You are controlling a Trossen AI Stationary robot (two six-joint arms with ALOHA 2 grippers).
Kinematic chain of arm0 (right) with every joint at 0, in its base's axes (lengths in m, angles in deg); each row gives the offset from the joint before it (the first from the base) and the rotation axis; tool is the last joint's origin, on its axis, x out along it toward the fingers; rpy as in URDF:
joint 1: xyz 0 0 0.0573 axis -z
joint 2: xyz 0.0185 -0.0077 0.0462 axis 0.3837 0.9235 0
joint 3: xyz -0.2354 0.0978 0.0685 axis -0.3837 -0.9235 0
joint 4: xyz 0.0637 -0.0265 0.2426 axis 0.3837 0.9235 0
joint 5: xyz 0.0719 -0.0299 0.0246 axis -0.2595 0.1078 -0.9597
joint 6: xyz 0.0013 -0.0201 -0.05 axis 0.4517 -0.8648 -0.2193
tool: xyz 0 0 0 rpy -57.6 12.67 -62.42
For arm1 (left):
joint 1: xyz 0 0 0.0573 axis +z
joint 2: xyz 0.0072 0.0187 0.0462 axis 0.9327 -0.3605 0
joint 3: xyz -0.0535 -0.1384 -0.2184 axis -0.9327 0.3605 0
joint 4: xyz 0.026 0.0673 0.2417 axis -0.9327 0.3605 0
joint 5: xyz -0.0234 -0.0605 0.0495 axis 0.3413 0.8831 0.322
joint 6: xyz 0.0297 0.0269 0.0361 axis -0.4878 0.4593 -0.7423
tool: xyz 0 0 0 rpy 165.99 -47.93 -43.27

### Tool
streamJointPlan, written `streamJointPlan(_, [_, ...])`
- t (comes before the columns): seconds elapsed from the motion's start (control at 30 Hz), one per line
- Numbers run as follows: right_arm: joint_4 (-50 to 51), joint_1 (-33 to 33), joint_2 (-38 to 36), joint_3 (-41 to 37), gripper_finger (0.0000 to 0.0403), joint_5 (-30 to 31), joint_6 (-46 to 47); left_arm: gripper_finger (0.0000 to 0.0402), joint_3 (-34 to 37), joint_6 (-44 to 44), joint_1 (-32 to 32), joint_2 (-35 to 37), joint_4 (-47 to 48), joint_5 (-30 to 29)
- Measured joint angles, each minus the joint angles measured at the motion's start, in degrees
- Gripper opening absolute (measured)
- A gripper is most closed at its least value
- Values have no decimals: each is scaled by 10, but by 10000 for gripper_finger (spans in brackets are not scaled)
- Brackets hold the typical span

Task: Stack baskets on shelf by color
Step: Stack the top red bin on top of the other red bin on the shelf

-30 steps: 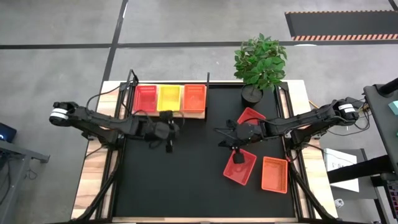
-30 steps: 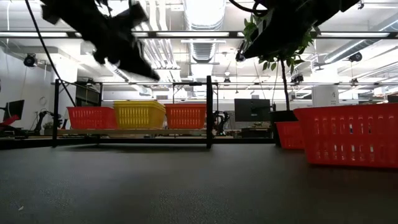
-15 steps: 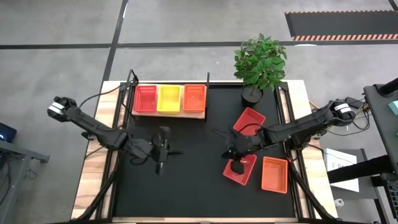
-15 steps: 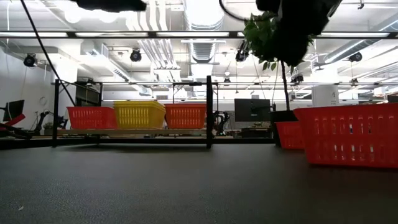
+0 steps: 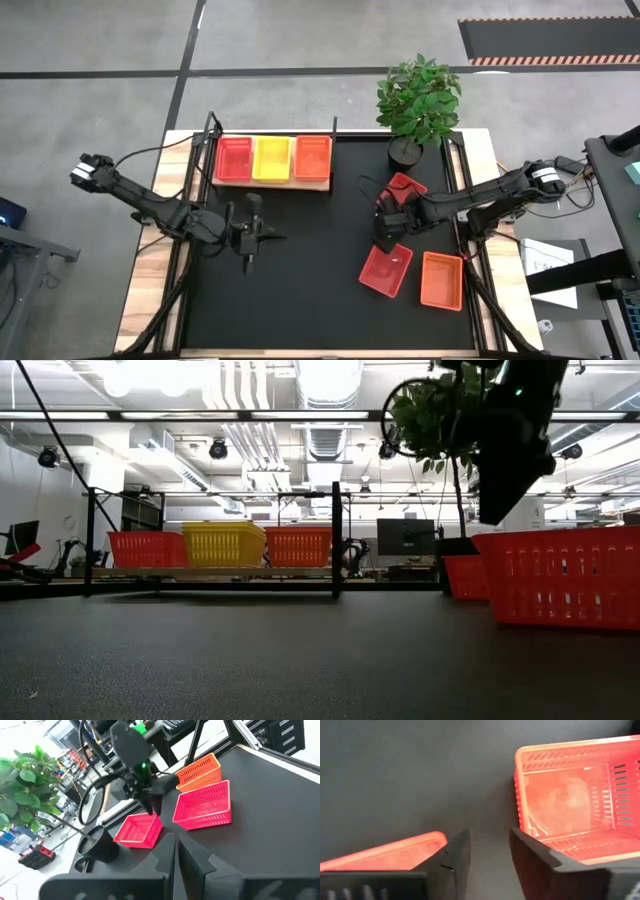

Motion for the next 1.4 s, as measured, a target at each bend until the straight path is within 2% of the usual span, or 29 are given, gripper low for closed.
streamJointPlan(0.2, [-3, 41, 24, -2, 162, 0, -24, 5, 0, -12, 0, -1, 1, -1])
streamJointPlan(0.43, [-5, 67, 71, -3, 161, 8, -49, 5, 3, -12, 0, -2, 1, -2])
streamJointPlan(0.63, [-11, 72, 108, -3, 128, 15, -70, 5, 3, -12, 0, -7, 0, -2])
streamJointPlan(0.93, [-50, 72, 127, -3, 18, 14, -112, 5, 3, 3, 0, -9, -2, -2])
streamJointPlan(1.4, [-264, 65, 125, -3, 10, -51, -222, 5, 3, 19, 0, -34, -38, -2])
